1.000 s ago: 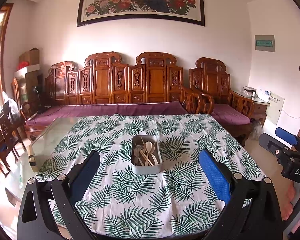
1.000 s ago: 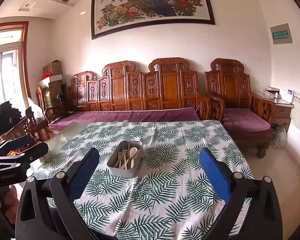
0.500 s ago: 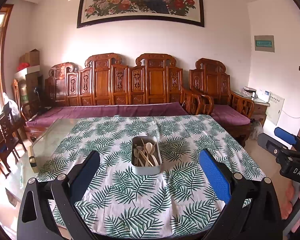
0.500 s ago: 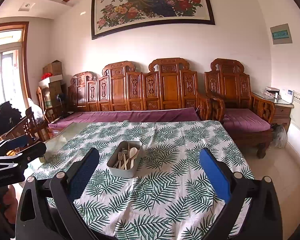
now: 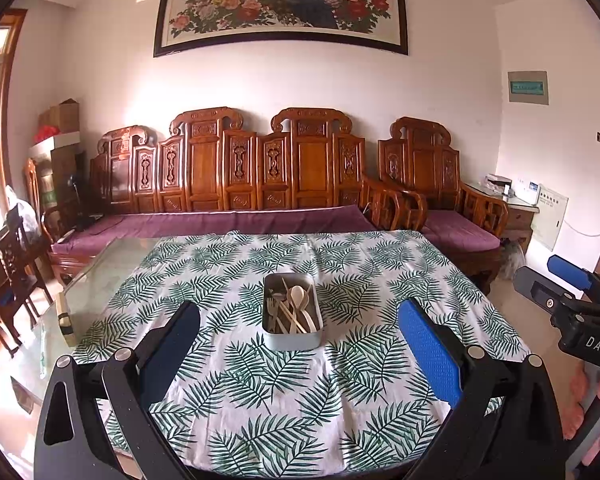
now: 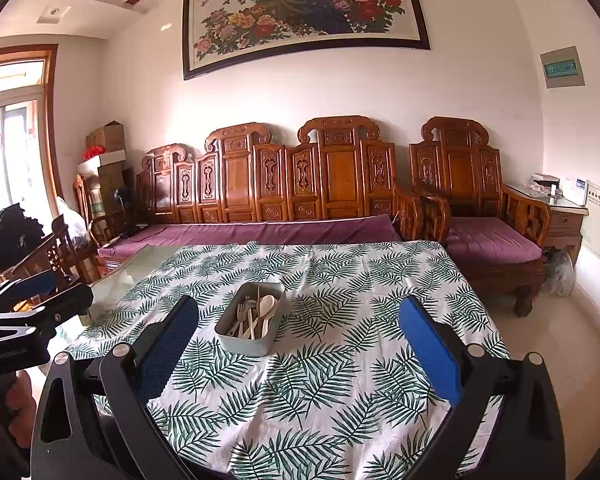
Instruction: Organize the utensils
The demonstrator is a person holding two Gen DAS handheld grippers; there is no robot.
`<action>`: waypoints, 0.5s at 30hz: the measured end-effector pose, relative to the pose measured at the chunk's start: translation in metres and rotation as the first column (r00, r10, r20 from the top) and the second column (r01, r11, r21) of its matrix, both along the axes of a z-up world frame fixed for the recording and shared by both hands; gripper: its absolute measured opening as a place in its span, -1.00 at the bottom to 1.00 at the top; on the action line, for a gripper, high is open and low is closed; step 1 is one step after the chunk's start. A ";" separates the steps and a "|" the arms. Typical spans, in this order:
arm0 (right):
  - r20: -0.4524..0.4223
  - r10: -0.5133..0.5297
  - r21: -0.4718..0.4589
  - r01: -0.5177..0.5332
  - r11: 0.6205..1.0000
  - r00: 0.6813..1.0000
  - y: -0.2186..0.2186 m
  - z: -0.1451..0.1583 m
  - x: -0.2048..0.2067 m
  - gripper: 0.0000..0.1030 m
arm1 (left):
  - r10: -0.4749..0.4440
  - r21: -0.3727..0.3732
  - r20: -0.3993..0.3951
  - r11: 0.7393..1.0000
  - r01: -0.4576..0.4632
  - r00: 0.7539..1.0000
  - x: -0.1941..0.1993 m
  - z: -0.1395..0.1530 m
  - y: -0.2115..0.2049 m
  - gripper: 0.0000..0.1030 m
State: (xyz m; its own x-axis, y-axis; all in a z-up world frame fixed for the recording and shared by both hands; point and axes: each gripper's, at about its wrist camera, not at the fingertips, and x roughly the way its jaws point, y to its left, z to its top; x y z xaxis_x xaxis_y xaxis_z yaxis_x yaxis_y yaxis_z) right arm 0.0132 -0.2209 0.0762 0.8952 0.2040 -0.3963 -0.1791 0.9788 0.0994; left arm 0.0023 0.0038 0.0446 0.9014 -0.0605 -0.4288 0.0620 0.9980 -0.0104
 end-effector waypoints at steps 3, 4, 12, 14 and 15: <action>0.000 0.001 0.000 -0.001 1.000 1.000 0.000 0.000 0.000 0.96 | 0.000 -0.001 0.001 1.000 0.000 1.000 0.000 0.000 0.000 0.86; 0.001 0.001 0.000 -0.001 1.000 1.000 0.000 0.000 0.000 0.96 | 0.000 -0.001 0.000 1.000 0.000 1.000 0.000 0.000 0.000 0.86; 0.000 0.002 0.001 -0.002 1.000 1.000 0.001 0.000 0.000 0.96 | -0.001 0.001 -0.002 1.000 0.001 1.000 0.000 0.000 -0.001 0.86; 0.001 0.003 0.001 -0.003 1.000 1.000 0.001 0.000 0.000 0.96 | -0.004 -0.001 -0.001 1.000 0.004 1.000 0.000 0.000 -0.001 0.86; 0.002 0.002 0.001 -0.002 1.000 1.000 0.001 0.000 0.001 0.96 | -0.003 -0.002 0.000 1.000 0.003 1.000 -0.001 0.001 -0.001 0.86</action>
State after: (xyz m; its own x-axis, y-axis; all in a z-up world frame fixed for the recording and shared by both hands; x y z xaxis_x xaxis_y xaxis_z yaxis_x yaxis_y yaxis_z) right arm 0.0137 -0.2200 0.0760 0.8955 0.2063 -0.3943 -0.1814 0.9783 0.0999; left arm 0.0015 0.0029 0.0451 0.9011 -0.0643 -0.4289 0.0653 0.9978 -0.0125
